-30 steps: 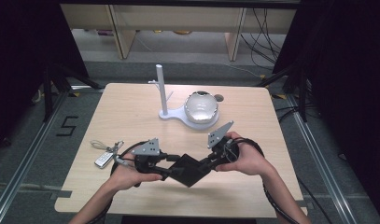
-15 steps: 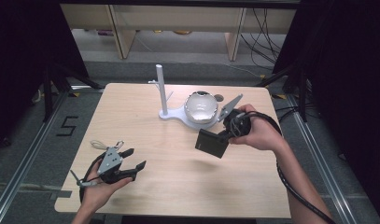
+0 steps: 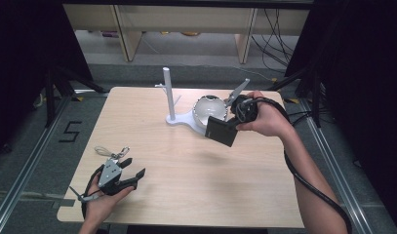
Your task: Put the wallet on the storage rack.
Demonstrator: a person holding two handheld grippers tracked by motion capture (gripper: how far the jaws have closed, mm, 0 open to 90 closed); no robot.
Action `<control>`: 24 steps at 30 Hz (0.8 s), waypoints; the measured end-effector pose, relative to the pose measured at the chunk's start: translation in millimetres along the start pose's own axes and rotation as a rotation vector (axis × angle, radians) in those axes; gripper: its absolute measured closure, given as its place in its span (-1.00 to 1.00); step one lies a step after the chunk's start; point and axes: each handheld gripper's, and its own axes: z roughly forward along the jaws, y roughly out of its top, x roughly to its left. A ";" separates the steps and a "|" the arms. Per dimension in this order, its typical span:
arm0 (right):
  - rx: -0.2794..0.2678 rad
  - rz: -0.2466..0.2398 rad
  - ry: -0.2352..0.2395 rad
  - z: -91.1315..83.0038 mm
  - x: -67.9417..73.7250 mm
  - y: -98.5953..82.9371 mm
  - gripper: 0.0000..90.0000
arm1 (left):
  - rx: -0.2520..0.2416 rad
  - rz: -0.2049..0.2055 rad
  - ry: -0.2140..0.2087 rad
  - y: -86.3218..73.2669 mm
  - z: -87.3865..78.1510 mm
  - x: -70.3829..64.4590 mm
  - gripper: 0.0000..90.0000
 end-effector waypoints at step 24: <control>-0.086 -0.008 -0.112 6.0 -48.3 34.7 0.74 | -0.007 -0.016 0.006 -3.3 1.2 1.6 -0.23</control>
